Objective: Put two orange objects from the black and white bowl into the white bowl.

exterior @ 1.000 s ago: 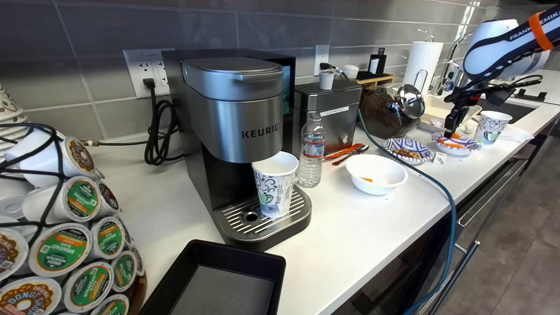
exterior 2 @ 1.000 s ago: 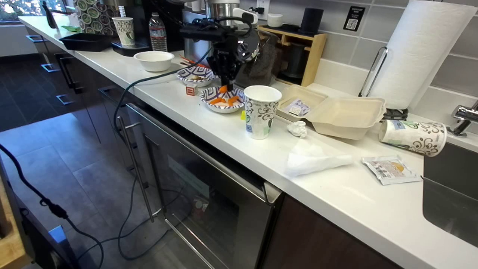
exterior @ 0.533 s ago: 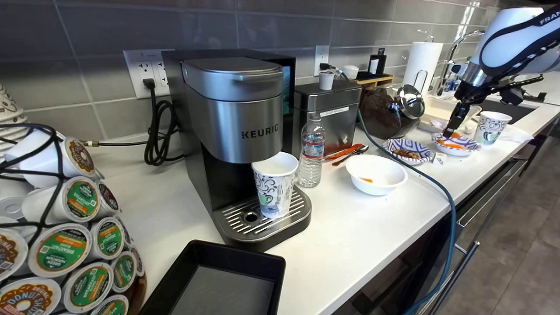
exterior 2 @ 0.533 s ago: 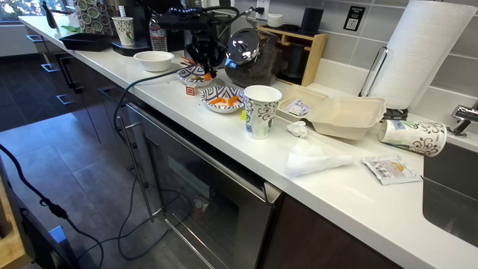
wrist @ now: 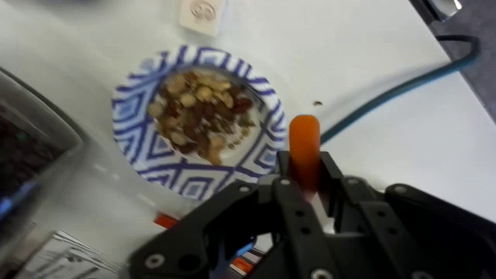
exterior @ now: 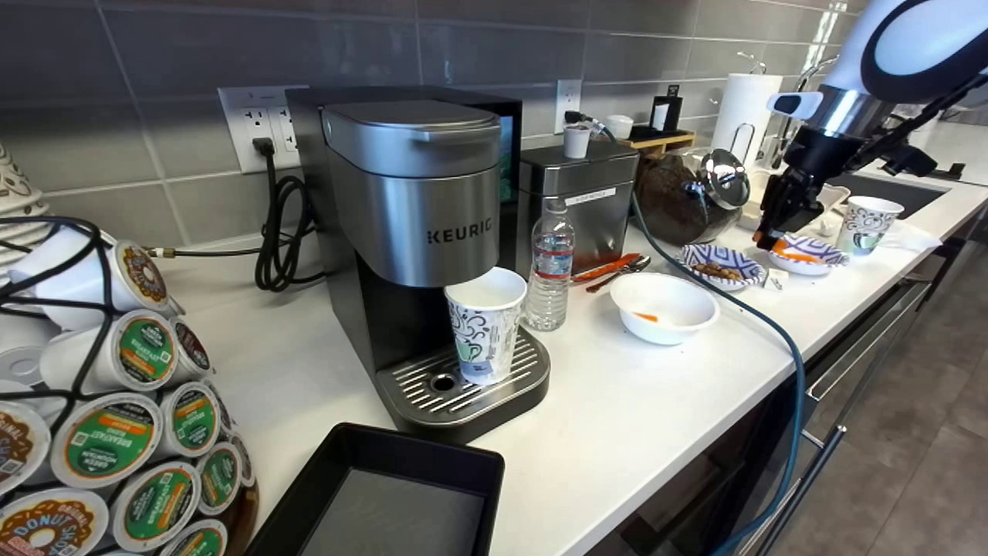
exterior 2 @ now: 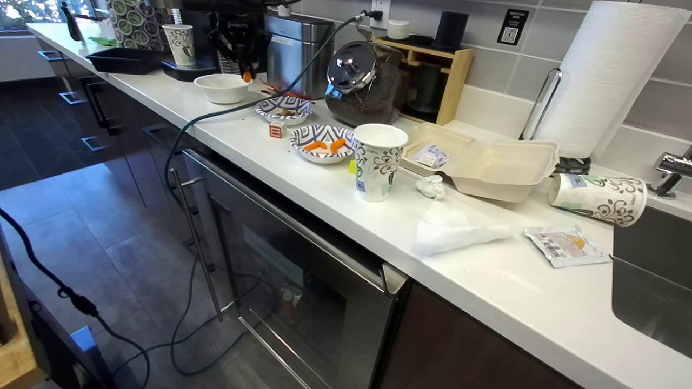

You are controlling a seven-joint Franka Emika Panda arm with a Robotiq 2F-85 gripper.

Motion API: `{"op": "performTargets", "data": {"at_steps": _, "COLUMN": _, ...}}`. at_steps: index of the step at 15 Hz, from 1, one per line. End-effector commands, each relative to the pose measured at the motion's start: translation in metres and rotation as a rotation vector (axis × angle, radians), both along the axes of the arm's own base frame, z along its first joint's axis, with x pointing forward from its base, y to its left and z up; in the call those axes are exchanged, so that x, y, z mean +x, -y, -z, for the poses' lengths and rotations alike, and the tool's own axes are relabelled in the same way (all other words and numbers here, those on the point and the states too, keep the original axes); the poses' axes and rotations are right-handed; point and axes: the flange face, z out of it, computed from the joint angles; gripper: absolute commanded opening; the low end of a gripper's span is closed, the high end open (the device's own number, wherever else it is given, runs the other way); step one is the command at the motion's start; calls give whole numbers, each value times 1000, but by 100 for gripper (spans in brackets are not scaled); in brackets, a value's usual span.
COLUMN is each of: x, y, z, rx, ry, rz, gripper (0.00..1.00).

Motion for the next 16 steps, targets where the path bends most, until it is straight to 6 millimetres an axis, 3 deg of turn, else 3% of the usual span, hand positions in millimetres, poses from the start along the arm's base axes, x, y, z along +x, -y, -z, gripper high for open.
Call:
{"op": "performTargets", "data": {"at_steps": 1, "x": -4, "y": -65, "z": 3, "rx": 22, "ry": -8, "rz": -201, "gripper": 5}}
{"op": "performTargets", "data": {"at_steps": 3, "x": 2, "y": -98, "z": 9, "rx": 20, "ry": 7, "rz": -280, "gripper": 5}}
{"op": "performTargets", "data": {"at_steps": 6, "x": 9, "y": -130, "z": 19, "rx": 25, "ry": 8, "rz": -352, "gripper": 5}}
{"op": "performTargets", "data": {"at_steps": 12, "x": 23, "y": -152, "z": 30, "rx": 74, "ry": 44, "rz": -400, "gripper": 5}}
{"op": "performTargets", "data": {"at_steps": 13, "x": 25, "y": -152, "z": 33, "rx": 71, "ry": 43, "rz": -407, "gripper": 44}}
{"op": "performTargets", "data": {"at_steps": 14, "x": 27, "y": -151, "z": 35, "rx": 72, "ry": 39, "rz": -407, "gripper": 45}}
{"op": "performTargets", "data": {"at_steps": 16, "x": 31, "y": -145, "z": 36, "rx": 76, "ry": 34, "rz": -405, "gripper": 59}}
